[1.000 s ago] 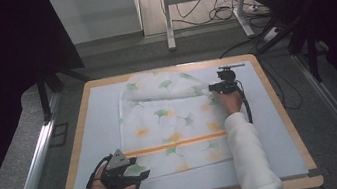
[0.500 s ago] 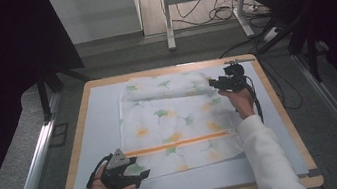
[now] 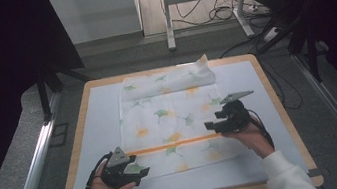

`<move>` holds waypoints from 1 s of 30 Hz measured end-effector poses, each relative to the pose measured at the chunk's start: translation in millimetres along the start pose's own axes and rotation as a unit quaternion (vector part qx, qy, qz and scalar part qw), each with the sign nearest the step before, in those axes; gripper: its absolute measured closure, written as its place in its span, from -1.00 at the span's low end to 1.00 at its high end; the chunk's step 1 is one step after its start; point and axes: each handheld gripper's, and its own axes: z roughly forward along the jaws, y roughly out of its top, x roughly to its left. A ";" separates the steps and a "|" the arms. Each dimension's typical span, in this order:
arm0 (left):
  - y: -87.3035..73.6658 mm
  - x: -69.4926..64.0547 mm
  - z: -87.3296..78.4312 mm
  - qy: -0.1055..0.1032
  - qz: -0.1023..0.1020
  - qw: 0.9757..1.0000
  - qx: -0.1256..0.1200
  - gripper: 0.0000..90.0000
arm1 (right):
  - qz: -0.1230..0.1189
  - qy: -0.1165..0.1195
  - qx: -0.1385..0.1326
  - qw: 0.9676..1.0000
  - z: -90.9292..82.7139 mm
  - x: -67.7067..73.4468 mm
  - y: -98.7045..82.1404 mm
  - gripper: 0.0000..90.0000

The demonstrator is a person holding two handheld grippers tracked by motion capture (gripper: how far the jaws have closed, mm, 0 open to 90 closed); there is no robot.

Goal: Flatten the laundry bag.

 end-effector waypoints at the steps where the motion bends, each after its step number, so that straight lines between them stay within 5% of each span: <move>1: 0.0 0.0 0.1 0.001 0.000 1.000 0.001 -0.33 | -0.012 0.011 0.013 1.000 0.3 11.9 -6.8 -0.27; 8: -0.4 0.9 -0.8 0.003 -0.001 1.000 -0.001 -0.33 | -0.052 0.051 0.042 0.996 9.4 49.4 -20.2 -0.32; 10: -1.0 1.0 -1.1 0.003 -0.001 1.000 0.000 -0.33 | -0.087 0.068 0.068 0.991 22.2 71.0 -24.4 -0.35; 13: -1.3 0.9 -1.1 0.004 -0.001 1.000 0.000 -0.33 | -0.101 0.076 0.087 0.988 34.1 84.3 -26.4 -0.37; 21: -1.1 1.3 -0.5 0.003 0.000 1.000 0.002 -0.33 | -0.126 0.060 0.124 0.982 57.9 94.7 -28.2 -0.42; 30: -1.1 1.7 -0.9 0.004 -0.001 1.000 0.001 -0.33 | -0.136 0.032 0.134 0.981 66.0 97.4 -28.0 -0.26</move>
